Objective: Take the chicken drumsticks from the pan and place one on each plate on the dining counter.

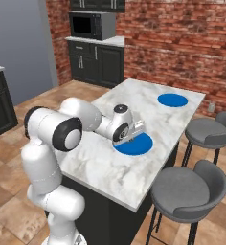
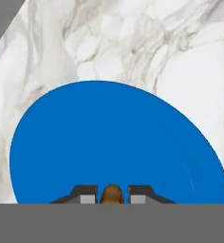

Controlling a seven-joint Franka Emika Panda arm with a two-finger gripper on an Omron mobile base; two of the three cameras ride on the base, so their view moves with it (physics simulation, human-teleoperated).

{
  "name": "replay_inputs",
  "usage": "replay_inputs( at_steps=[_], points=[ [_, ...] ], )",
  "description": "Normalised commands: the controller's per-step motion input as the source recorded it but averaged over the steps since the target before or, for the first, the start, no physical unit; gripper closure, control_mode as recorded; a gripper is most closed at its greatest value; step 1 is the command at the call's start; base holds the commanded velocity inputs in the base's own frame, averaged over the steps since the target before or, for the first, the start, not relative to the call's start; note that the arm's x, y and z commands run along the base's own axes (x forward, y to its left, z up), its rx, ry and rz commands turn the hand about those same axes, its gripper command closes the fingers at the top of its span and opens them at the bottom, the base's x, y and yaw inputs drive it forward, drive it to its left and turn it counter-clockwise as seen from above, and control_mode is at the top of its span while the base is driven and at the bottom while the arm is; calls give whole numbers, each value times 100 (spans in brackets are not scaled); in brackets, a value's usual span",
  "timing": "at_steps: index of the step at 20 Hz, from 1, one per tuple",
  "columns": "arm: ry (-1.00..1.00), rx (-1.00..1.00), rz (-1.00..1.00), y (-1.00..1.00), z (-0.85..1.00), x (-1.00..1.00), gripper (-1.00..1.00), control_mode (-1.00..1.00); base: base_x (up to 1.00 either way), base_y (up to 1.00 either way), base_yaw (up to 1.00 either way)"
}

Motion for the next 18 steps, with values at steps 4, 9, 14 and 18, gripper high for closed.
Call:
replay_inputs(
  at_steps=[4,9,14,18],
  points=[
    [0,-1,0,-34,-49,35,100,-100,0,0,0],
    [0,-2,0,-25,-37,19,100,-100,0,0,0],
    [0,-6,0,-2,-10,8,-100,-100,0,0,0],
    [-4,0,0,0,25,-4,-100,-100,0,0,0]
  ],
)
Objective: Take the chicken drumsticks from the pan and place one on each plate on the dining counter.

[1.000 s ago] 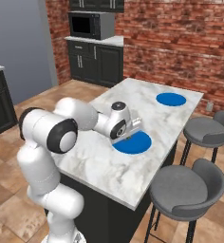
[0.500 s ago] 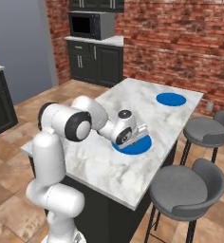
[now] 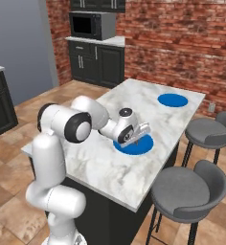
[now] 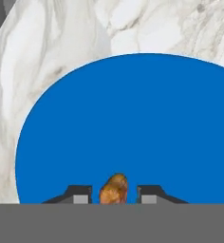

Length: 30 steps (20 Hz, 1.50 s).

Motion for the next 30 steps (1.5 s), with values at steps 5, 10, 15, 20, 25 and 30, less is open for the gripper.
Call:
replay_inputs(
  at_steps=[5,10,15,20,25,30],
  points=[
    [-6,0,2,-2,89,-3,-100,-100,0,0,0],
    [-6,0,19,-3,100,-40,-100,-100,0,0,0],
    [-17,-10,50,-3,85,-93,-100,-100,0,0,0],
    [-22,-25,57,-14,40,-100,-100,-100,0,0,0],
    [-5,-50,52,14,6,-100,-100,-100,0,0,0],
    [-1,-58,49,59,14,-98,-100,-100,0,0,0]
  ],
)
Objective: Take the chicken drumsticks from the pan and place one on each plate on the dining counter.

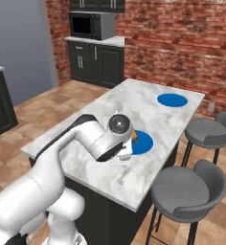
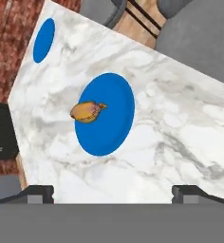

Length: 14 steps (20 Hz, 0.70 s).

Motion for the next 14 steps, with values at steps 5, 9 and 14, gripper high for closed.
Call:
replay_inputs(
  at_steps=[5,9,14],
  points=[
    [0,-53,57,86,9,-74,-100,-100,0,0,0],
    [2,-50,56,95,0,-67,-100,-100,0,0,0],
    [11,-38,43,75,-1,-26,-100,-100,0,0,0]
  ],
)
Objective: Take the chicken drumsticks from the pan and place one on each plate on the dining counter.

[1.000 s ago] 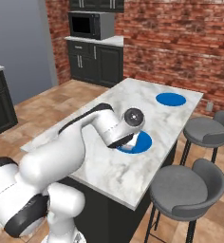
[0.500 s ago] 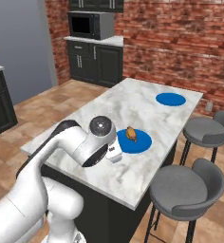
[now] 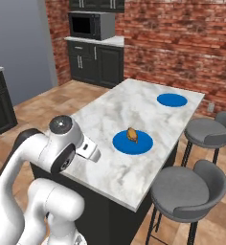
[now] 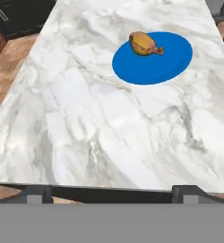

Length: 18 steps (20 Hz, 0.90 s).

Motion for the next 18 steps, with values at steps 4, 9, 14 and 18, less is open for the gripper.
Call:
replay_inputs(
  at_steps=[4,9,14,18],
  points=[
    [2,-14,19,16,-12,0,-100,-100,0,0,0],
    [0,-8,9,6,-17,0,-100,-100,0,0,0],
    [0,-5,8,3,-9,0,-100,100,-10,1,16],
    [0,0,0,0,0,0,-100,100,-42,14,46]
  ],
)
